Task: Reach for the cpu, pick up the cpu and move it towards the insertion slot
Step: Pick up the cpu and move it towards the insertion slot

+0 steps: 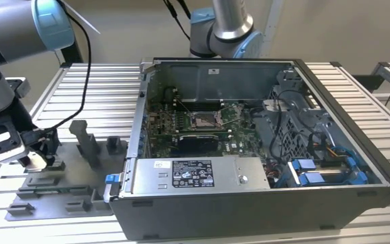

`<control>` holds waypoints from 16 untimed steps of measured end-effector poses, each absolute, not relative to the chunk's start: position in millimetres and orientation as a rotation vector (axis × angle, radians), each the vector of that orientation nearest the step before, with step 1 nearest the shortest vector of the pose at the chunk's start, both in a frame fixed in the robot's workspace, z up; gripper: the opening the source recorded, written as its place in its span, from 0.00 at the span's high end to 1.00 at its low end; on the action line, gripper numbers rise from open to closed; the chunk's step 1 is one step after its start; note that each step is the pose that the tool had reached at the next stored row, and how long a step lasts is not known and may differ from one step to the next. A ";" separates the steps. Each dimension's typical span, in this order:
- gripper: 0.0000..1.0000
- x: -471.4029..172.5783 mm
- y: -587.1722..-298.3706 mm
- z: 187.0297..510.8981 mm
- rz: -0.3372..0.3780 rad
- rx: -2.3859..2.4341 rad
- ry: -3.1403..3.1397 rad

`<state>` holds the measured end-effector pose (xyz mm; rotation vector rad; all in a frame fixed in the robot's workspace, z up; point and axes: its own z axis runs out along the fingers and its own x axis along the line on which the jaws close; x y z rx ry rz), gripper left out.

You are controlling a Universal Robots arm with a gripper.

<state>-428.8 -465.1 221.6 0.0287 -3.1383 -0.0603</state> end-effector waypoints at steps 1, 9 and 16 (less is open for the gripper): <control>1.00 -428.8 -465.1 223.8 -0.060 0.029 -3.138; 1.00 -428.8 -465.1 236.7 -0.060 0.028 -3.138; 1.00 -428.8 -465.1 246.9 -0.060 0.028 -3.138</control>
